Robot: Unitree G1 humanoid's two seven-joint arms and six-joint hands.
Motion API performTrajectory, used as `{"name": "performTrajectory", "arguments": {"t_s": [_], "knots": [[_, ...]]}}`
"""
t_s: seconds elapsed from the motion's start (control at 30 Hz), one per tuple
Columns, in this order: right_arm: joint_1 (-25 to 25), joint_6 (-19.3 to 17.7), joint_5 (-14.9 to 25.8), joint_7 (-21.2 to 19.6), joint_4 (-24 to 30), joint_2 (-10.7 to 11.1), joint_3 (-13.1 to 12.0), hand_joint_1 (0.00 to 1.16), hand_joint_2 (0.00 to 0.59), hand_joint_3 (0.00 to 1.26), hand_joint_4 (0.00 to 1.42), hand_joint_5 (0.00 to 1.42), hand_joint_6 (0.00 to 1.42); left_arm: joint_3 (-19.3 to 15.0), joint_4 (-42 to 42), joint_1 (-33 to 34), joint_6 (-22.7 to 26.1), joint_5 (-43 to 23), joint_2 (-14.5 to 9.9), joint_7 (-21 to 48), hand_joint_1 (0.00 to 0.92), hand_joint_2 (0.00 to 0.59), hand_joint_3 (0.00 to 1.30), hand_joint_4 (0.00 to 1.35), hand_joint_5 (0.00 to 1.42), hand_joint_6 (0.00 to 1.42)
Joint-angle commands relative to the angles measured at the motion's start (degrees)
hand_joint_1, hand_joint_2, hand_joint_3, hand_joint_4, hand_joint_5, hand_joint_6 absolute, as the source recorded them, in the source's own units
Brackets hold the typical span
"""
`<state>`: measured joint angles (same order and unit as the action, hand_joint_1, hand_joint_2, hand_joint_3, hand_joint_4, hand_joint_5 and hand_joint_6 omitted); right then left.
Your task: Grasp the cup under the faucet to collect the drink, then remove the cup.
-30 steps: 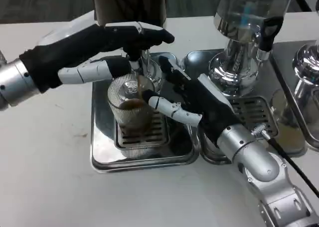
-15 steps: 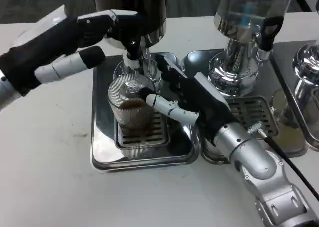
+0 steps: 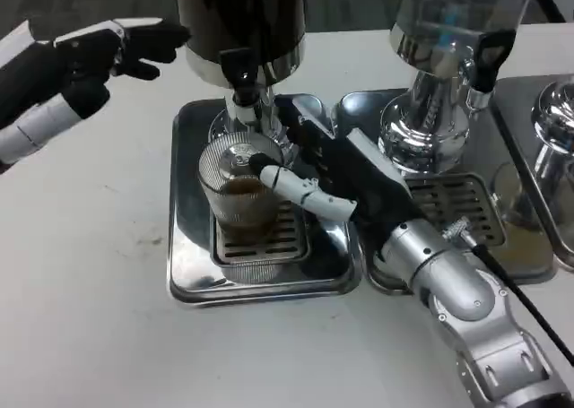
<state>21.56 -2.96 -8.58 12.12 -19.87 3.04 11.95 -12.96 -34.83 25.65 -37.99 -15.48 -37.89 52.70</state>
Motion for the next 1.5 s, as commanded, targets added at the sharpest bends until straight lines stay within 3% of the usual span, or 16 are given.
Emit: {"name": "performTrajectory", "arguments": {"t_s": [0.03,0.37,0.77,1.5], "knots": [[1.0,-1.5,0.5,0.4,-1.0,-0.2,-0.1,0.48,0.259,0.0,0.0,0.0,0.0,-0.4,-0.3,-2.1,0.6,0.3,-0.7,-1.1,0.0,0.063,0.24,0.17,0.18,0.25],[1.4,-2.3,0.5,0.4,-2.7,-0.4,-0.1,0.47,0.26,0.0,0.0,0.0,0.0,-0.3,-0.7,-6.3,1.3,0.3,0.2,-2.4,0.0,0.067,0.25,0.17,0.18,0.25],[2.4,-3.5,0.6,0.5,-5.7,-1.0,-0.1,0.46,0.263,0.0,0.0,0.0,0.0,-1.1,-1.4,-9.2,1.6,0.6,-0.6,-3.8,0.0,0.072,0.26,0.18,0.18,0.25],[6.3,-6.6,-1.8,4.2,-13.5,-0.2,2.9,0.51,0.224,0.0,0.0,0.0,0.0,-1.1,-2.9,-10.9,1.3,1.6,-0.9,-4.6,0.0,0.094,0.32,0.24,0.2,0.26]]}}
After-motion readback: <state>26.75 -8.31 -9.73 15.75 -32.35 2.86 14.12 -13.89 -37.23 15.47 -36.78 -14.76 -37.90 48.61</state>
